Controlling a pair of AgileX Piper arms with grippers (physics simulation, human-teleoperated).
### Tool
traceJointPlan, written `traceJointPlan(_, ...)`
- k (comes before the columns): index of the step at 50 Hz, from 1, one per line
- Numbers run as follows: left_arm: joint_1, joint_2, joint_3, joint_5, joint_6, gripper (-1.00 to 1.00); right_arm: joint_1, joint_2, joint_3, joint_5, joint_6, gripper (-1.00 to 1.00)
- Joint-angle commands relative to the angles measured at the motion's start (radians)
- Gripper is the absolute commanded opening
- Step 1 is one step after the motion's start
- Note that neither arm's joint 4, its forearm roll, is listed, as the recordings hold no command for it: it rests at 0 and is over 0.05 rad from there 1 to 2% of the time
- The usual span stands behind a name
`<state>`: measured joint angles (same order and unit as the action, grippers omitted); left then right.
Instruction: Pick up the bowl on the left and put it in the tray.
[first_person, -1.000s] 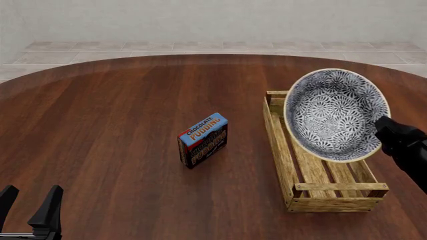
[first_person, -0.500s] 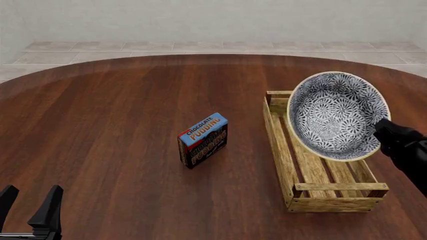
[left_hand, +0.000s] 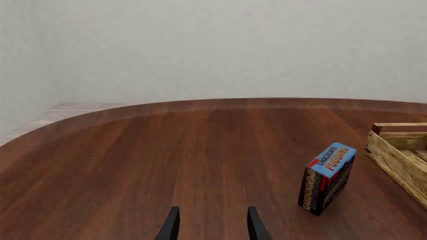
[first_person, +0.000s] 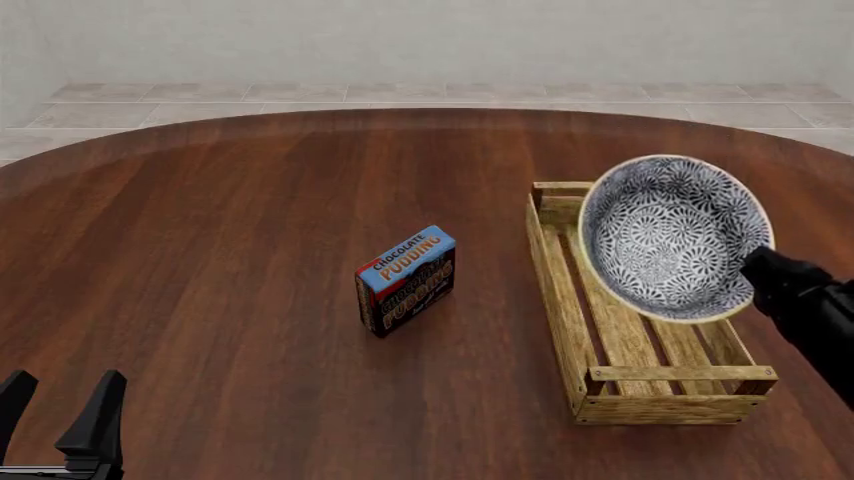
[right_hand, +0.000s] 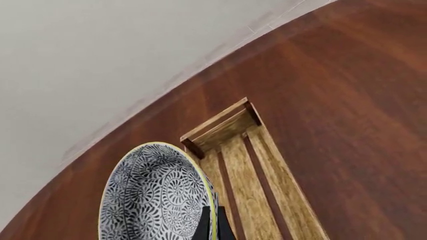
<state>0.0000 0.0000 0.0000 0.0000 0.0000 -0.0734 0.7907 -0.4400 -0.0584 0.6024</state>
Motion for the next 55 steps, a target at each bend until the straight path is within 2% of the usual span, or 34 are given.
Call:
traceJointPlan(1,0.0,0.0,0.0,0.0,0.0,1.0,-0.01,0.001,0.005,-0.001,0.012,-1.0)
traceJointPlan(11,0.0,0.0,0.0,0.0,0.0,1.0,-0.033,-0.049,-0.023,0.066,-0.021,-1.0)
traceJointPlan(27,0.0,0.0,0.0,0.0,0.0,1.0,0.004,-0.045,-0.016,0.072,-0.044,-1.0)
traceJointPlan(55,0.0,0.0,0.0,0.0,0.0,1.0,0.002,0.043,0.044,-0.008,0.0,-1.0)
